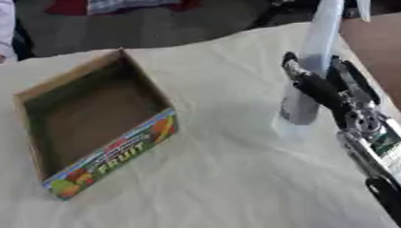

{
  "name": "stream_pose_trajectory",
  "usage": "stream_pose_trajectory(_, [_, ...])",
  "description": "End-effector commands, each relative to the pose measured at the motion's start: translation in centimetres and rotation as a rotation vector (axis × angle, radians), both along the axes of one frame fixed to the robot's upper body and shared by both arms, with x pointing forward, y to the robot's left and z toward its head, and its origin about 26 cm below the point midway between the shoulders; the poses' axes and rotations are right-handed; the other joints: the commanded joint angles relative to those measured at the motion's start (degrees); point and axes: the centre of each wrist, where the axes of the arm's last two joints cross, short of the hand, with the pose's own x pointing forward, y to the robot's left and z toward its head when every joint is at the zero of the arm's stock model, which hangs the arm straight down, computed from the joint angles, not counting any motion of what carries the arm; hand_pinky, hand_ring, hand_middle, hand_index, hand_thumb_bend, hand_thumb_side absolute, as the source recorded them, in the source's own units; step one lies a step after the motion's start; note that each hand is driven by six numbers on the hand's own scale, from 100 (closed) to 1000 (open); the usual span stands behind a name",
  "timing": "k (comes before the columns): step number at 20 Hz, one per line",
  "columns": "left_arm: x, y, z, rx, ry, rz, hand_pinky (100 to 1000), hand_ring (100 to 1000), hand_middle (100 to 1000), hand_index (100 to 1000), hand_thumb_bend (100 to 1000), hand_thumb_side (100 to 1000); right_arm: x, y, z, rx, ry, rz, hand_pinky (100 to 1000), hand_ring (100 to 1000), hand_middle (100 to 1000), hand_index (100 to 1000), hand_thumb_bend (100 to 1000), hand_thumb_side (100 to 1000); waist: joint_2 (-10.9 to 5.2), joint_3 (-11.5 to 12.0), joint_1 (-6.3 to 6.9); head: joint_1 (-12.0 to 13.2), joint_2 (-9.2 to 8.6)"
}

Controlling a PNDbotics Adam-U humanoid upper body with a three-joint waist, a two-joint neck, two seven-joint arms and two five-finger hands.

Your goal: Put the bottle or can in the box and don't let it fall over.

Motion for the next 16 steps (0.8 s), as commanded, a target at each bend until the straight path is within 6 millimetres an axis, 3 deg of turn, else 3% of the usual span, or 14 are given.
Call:
stream_pose_trajectory(1, [-0.3,0.2,1.0,0.031,-0.03,0.002,1000,982,839,724,383,506,-0.5,-0.4,1.6,0.002,-0.051,0.015,691,293,180,100,100,470,-1.68,-0.05,-0.1,0.02,-0.32])
stream_pose_trajectory(2, [-0.3,0.2,1.0,0.032,-0.03,0.002,1000,982,839,724,384,506,-0.5,-0.4,1.7,0.007,-0.055,0.019,686,292,180,100,100,470,-1.73,-0.08,-0.12,0.03,-0.31])
stream_pose_trajectory(3, [-0.3,0.2,1.0,0.032,-0.03,0.002,1000,982,839,724,384,506,-0.5,-0.4,1.7,0.011,-0.06,0.023,685,292,179,100,100,531,-1.76,-0.1,-0.14,0.02,-0.31])
stream_pose_trajectory(4, [-0.3,0.2,1.0,0.032,-0.03,0.002,1000,982,839,724,385,506,-0.6,-0.4,1.8,0.016,-0.067,0.028,685,292,179,100,100,470,-1.81,-0.13,-0.16,0.02,-0.3])
stream_pose_trajectory(16, [-0.3,0.3,1.1,0.036,-0.034,0.009,1000,980,838,723,394,499,-2.6,-0.7,5.2,0.083,-0.203,0.147,694,296,178,100,100,470,-2.51,0.08,-0.49,-0.84,-0.06])
